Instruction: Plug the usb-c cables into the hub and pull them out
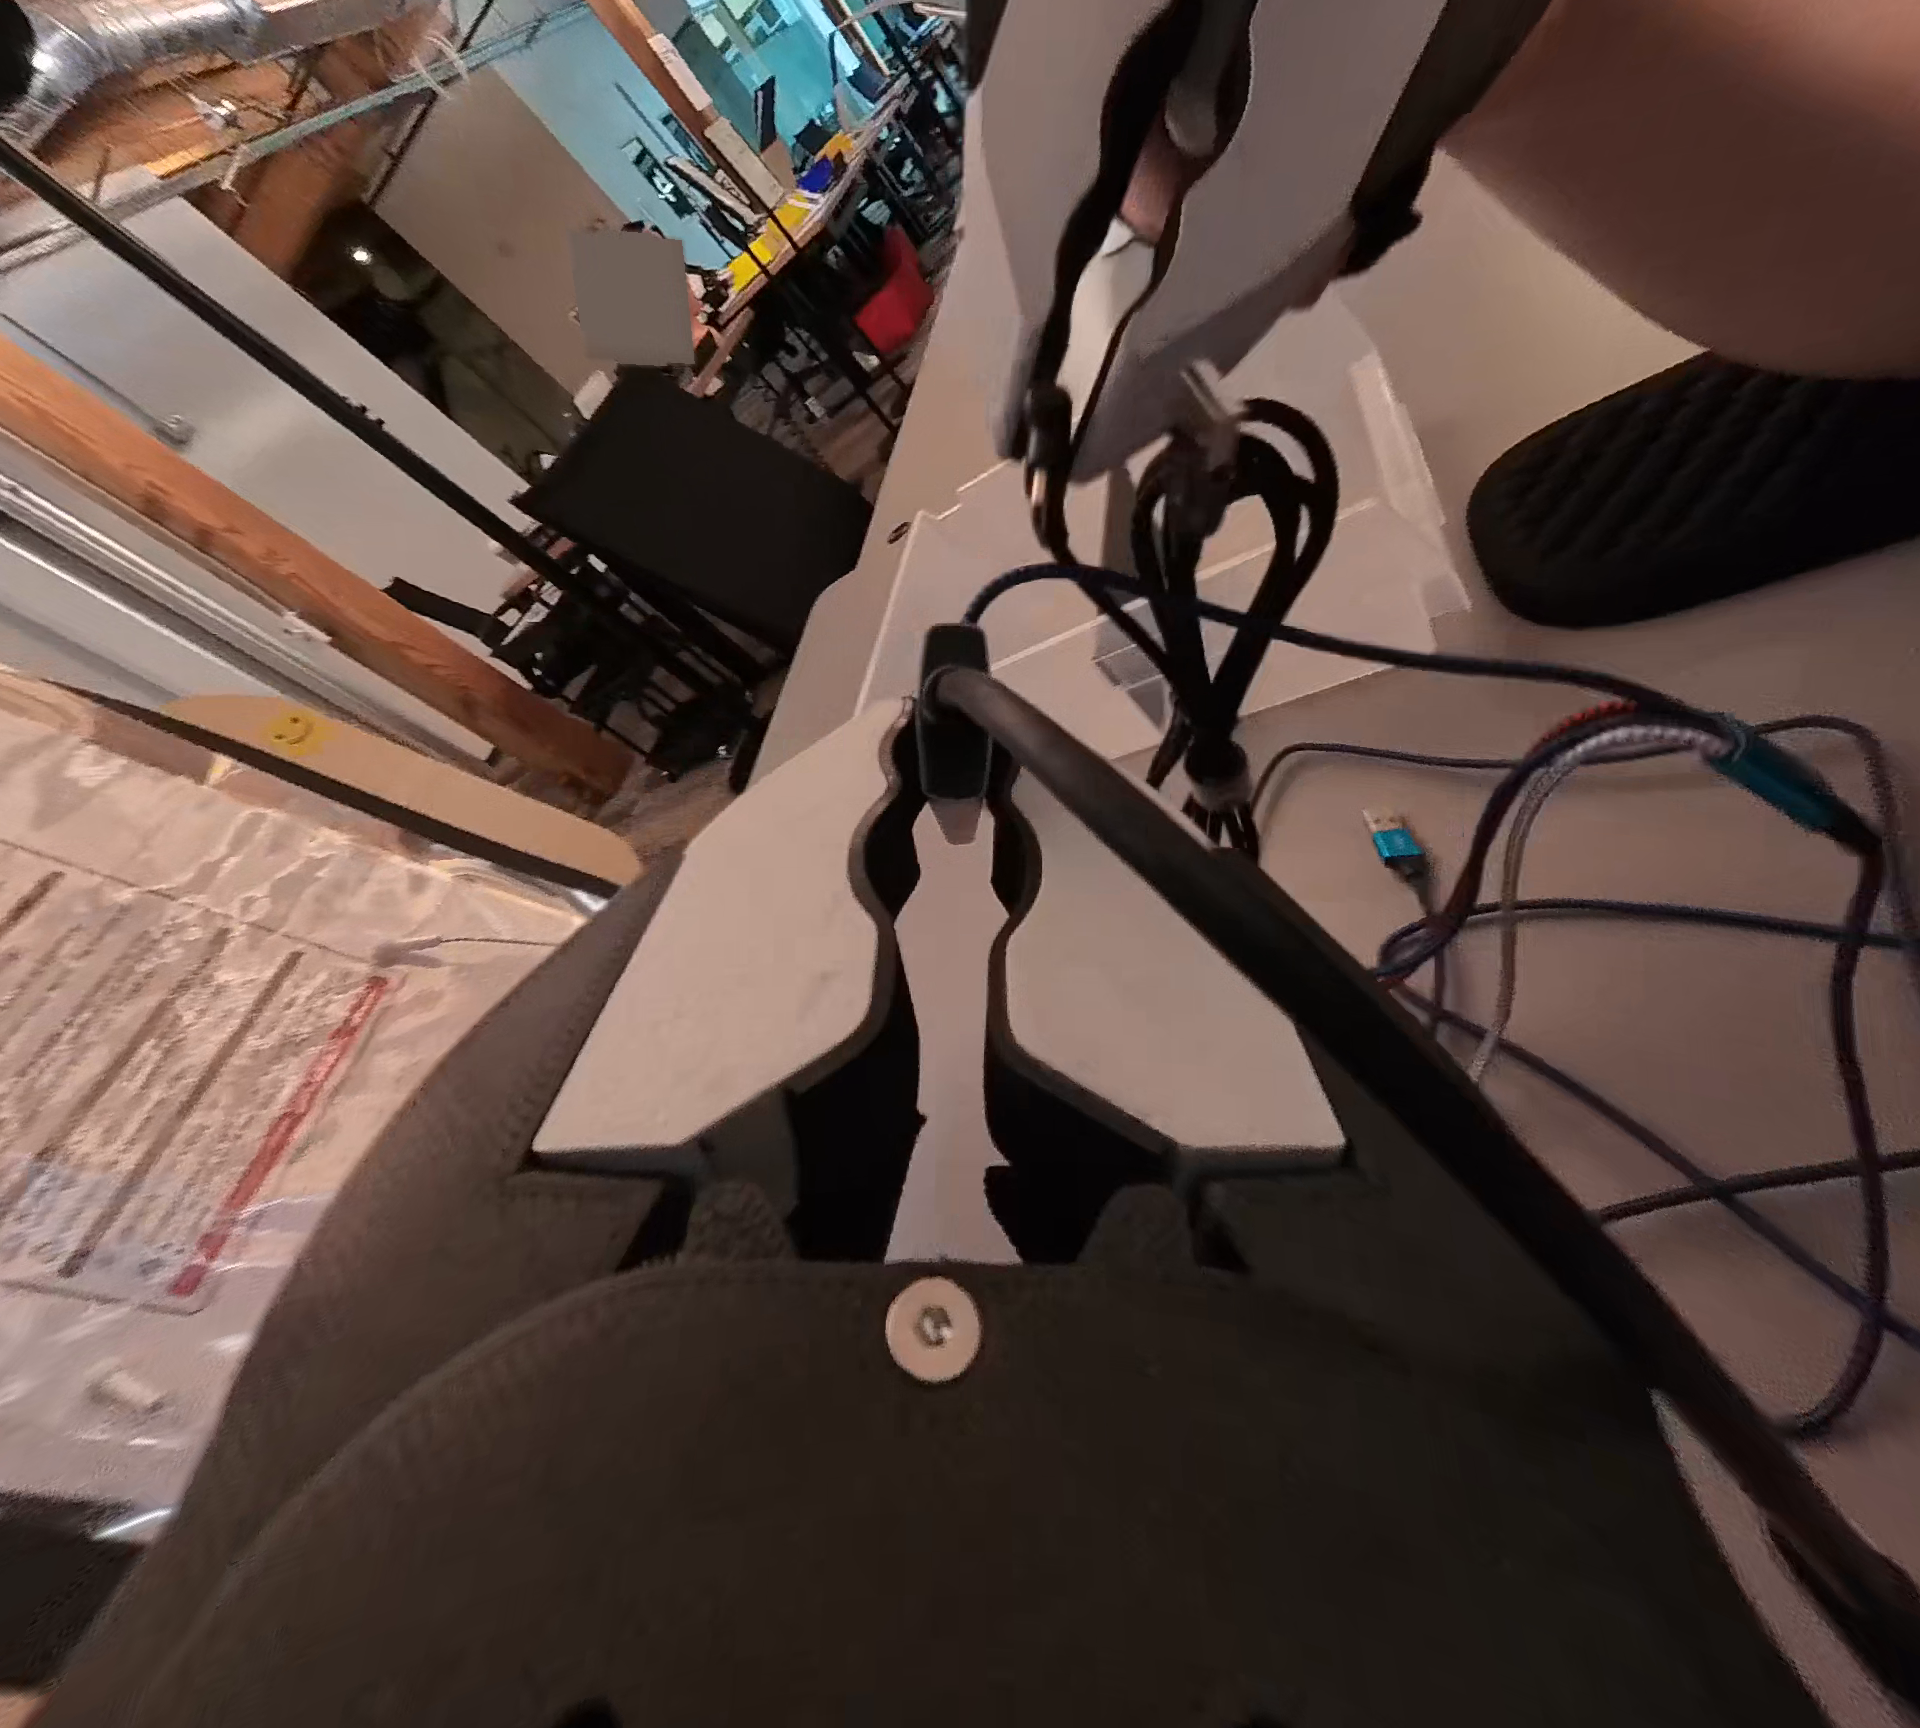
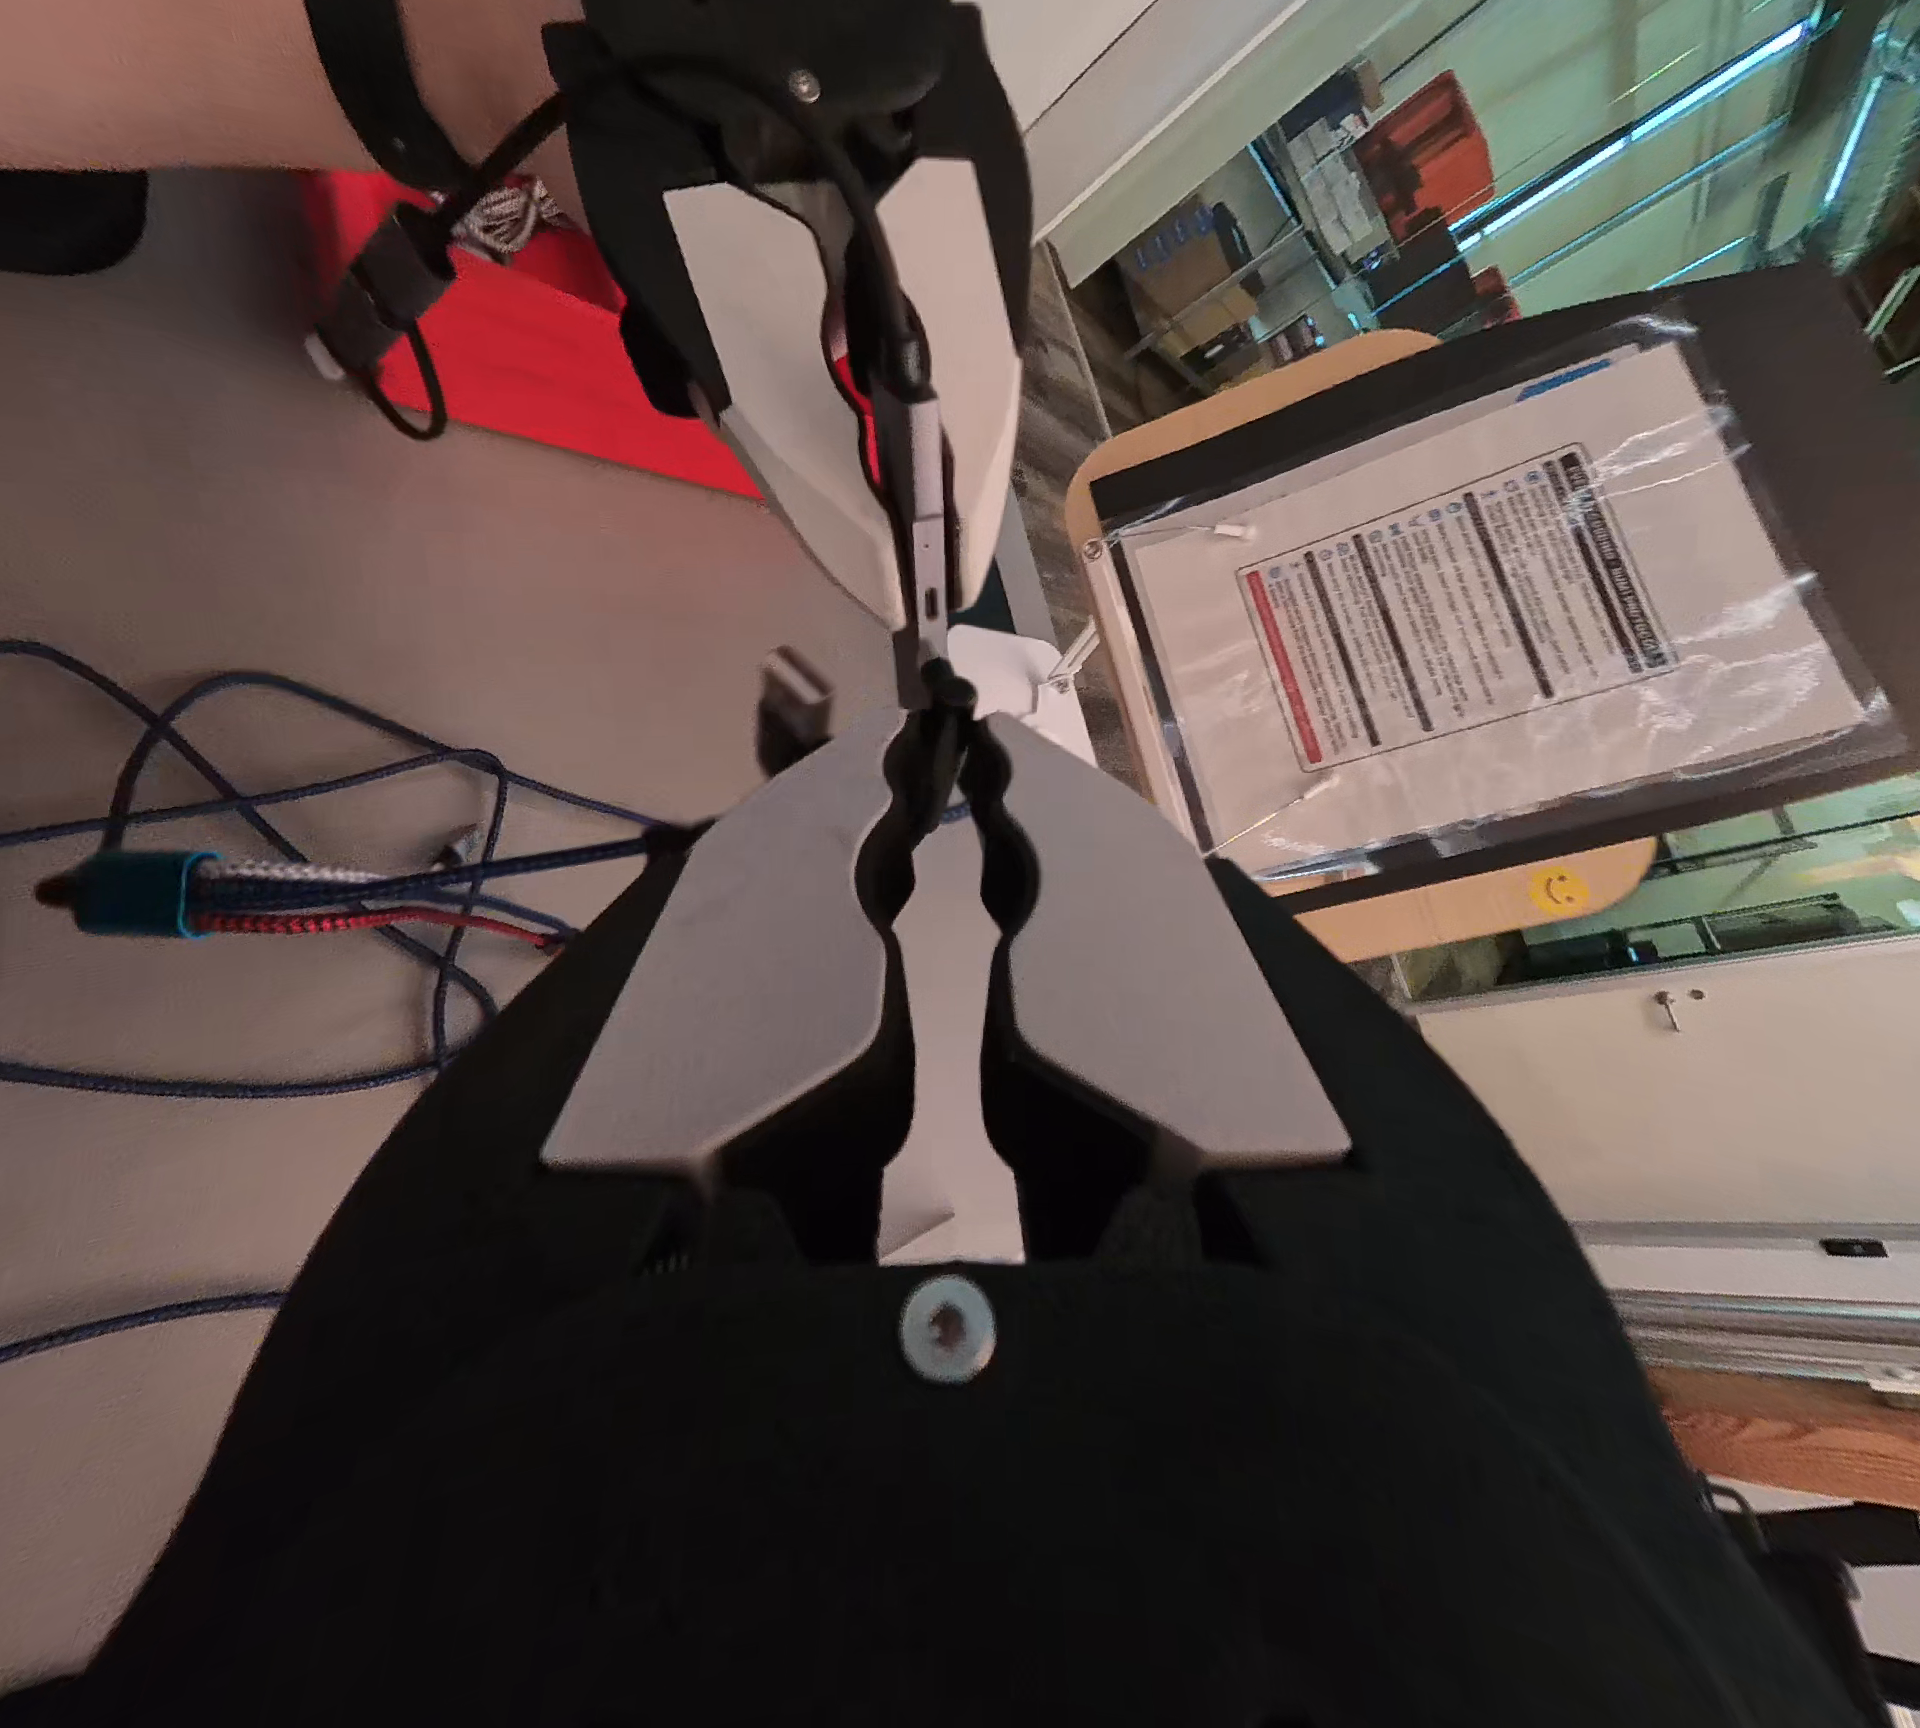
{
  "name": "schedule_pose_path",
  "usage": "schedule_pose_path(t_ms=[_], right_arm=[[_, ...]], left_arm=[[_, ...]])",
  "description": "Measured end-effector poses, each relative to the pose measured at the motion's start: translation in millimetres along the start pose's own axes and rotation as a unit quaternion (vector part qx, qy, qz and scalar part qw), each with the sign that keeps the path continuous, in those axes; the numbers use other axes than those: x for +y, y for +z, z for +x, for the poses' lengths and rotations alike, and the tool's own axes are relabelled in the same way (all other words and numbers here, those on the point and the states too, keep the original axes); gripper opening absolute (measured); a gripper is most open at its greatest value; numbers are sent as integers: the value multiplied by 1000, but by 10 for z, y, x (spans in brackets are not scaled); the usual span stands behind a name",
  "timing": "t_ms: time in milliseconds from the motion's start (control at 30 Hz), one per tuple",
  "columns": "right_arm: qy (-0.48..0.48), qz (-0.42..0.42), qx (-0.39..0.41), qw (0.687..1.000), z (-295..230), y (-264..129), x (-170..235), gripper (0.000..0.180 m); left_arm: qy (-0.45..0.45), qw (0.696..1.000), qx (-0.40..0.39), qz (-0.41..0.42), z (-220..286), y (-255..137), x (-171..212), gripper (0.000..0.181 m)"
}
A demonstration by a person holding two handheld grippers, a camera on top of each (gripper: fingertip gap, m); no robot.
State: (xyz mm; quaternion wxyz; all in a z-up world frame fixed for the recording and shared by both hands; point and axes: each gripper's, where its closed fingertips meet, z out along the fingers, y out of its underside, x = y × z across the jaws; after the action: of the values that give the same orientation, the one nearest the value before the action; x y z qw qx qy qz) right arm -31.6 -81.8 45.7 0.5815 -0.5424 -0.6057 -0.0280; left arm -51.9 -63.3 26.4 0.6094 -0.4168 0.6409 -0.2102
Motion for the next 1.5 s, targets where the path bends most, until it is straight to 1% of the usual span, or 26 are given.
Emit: schedule_pose_path(t_ms=[100, 200, 400, 433, 467, 500, 633, 767, 833, 933, 1033, 1100, 1167, 1233, 1400, 1500], right_arm=[[-3, -22, -3, 1000, -23, 74, 83, 8], [16, -22, -10, 1000, -18, 104, 119, 8], [40, -24, -54, 997, -95, 132, 202, 8], [49, -18, -64, 997, -111, 133, 196, 8], [60, -10, -75, 995, -126, 135, 193, 8], [71, -2, -88, 994, -142, 133, 192, 8], [119, 51, -131, 983, -145, 102, 158, 8], [132, 98, -158, 974, -121, -4, 126, 8], [118, 110, -162, 974, -111, -61, 150, 8], [116, 99, -153, 976, -47, -108, 263, 8], [70, 118, -144, 980, -50, -141, 298, 8], [47, 151, -144, 977, -86, -150, 225, 8], [48, 170, -143, 974, -104, -134, 137, 8], [51, 177, -147, 972, -137, -111, 67, 8], [96, 163, -178, 966, -215, -31, 4, 8], [128, 134, -185, 965, -216, 26, 39, 8]], left_arm=[[-18, 1000, 15, -16, 44, 54, 39, 9], [-41, 998, 34, -16, 96, 98, 38, 10], [-91, 992, 85, -28, 211, 142, 43, 10], [-102, 990, 94, -28, 229, 144, 37, 9], [-114, 988, 102, -28, 239, 145, 28, 14], [-126, 986, 109, -25, 245, 143, 19, 9], [-176, 975, 136, -5, 258, 125, -4, 10], [-222, 957, 182, 24, 312, 111, -39, 9], [-231, 951, 204, 37, 352, 94, -66, 9], [-229, 947, 220, 53, 378, 47, -116, 10], [-246, 933, 246, 88, 396, -30, -242, 9], [-258, 925, 259, 106, 404, -54, -305, 9], [-270, 920, 263, 107, 411, -28, -311, 9], [-273, 922, 259, 95, 417, 18, -274, 10], [-261, 936, 227, 68, 377, 81, -204, 10], [-246, 947, 199, 55, 323, 87, -187, 9]])
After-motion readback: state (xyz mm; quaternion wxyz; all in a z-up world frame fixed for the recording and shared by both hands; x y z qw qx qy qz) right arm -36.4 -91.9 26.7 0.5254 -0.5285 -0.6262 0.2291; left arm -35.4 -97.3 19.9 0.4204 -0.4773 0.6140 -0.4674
